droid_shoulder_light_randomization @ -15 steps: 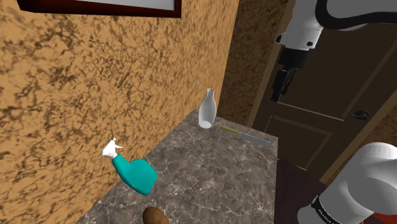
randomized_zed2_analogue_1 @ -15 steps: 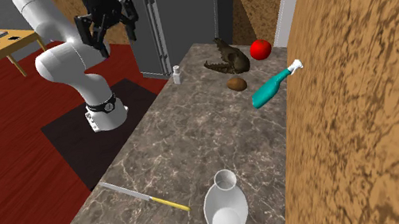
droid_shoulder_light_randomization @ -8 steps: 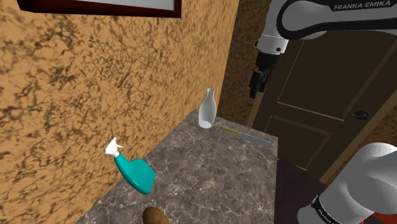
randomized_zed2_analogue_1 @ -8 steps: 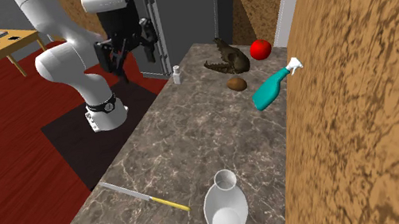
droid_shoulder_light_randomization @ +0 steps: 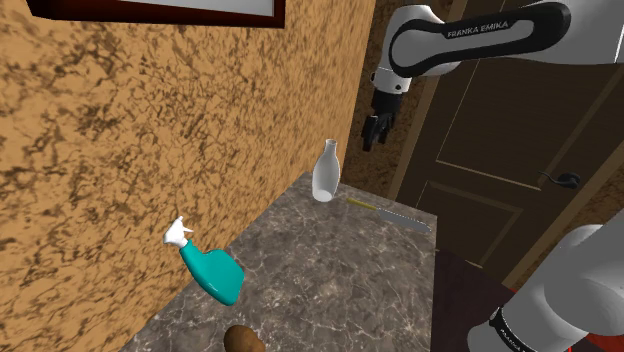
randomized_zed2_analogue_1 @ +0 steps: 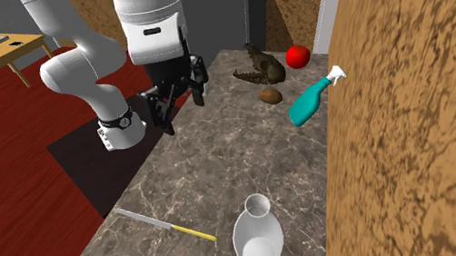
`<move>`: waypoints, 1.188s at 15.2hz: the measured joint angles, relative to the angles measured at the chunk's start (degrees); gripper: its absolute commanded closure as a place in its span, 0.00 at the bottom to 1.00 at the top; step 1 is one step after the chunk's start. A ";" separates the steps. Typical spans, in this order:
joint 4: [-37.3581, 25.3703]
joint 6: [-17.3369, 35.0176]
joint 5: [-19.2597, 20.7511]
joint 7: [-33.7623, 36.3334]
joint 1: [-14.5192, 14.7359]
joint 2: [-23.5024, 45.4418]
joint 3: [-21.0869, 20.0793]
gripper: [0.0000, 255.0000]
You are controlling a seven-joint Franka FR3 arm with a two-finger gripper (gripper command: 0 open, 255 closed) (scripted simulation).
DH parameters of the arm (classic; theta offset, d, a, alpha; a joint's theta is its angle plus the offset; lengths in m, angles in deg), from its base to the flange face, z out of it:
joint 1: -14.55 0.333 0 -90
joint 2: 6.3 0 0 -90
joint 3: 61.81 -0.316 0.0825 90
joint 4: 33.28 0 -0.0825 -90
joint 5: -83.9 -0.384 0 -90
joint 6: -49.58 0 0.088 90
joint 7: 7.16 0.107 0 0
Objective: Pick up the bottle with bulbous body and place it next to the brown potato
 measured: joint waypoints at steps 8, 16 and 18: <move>-13.83 3.99 0.73 -1.00 -0.43 16.31 0.46 0.00; -32.12 3.80 1.10 -2.27 -0.99 33.09 0.96 0.00; -32.44 4.79 1.09 -2.44 -1.09 34.32 1.00 0.00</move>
